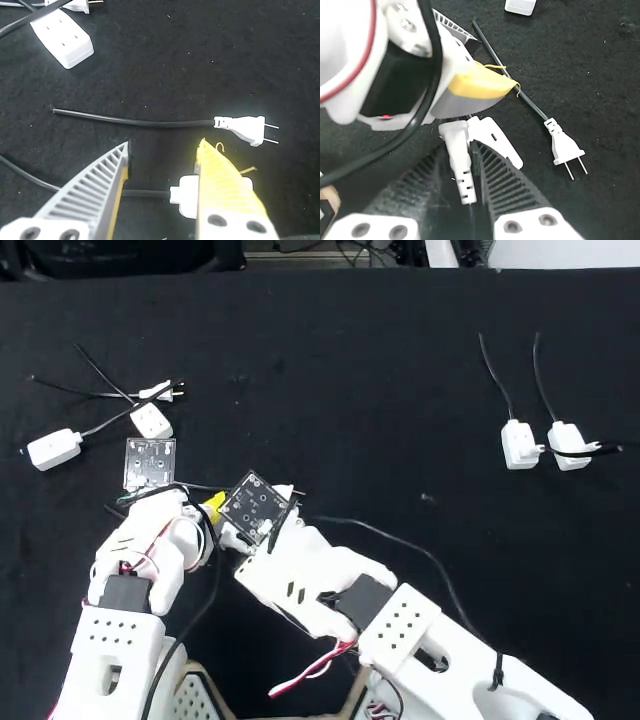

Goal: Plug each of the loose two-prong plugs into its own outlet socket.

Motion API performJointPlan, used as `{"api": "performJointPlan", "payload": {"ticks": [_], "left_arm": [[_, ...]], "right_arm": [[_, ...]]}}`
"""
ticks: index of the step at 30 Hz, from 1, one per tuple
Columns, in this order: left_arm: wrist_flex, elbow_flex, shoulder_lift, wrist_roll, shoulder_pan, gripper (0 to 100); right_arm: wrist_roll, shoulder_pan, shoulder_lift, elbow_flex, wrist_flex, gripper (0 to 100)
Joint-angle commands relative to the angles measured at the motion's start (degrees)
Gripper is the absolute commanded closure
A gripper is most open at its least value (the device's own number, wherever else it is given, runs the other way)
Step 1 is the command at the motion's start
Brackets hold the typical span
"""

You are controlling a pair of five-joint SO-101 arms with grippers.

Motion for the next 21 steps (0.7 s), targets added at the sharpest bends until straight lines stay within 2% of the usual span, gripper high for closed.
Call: {"api": "performJointPlan", "payload": {"ticks": [1,14,21], "left_arm": [[0.35,0.04,0.44,-0.79,0.13,78],[0.00,0.84,0.44,-0.79,0.22,78],[0.00,0.84,0.44,-0.79,0.13,78]], "right_arm": [[-0.70,1.67,-3.03,-1.54,-2.29,98.8],[-0.62,1.58,-10.15,0.13,0.53,98.8],[-0.62,1.58,-8.75,0.31,0.00,98.8]]}}
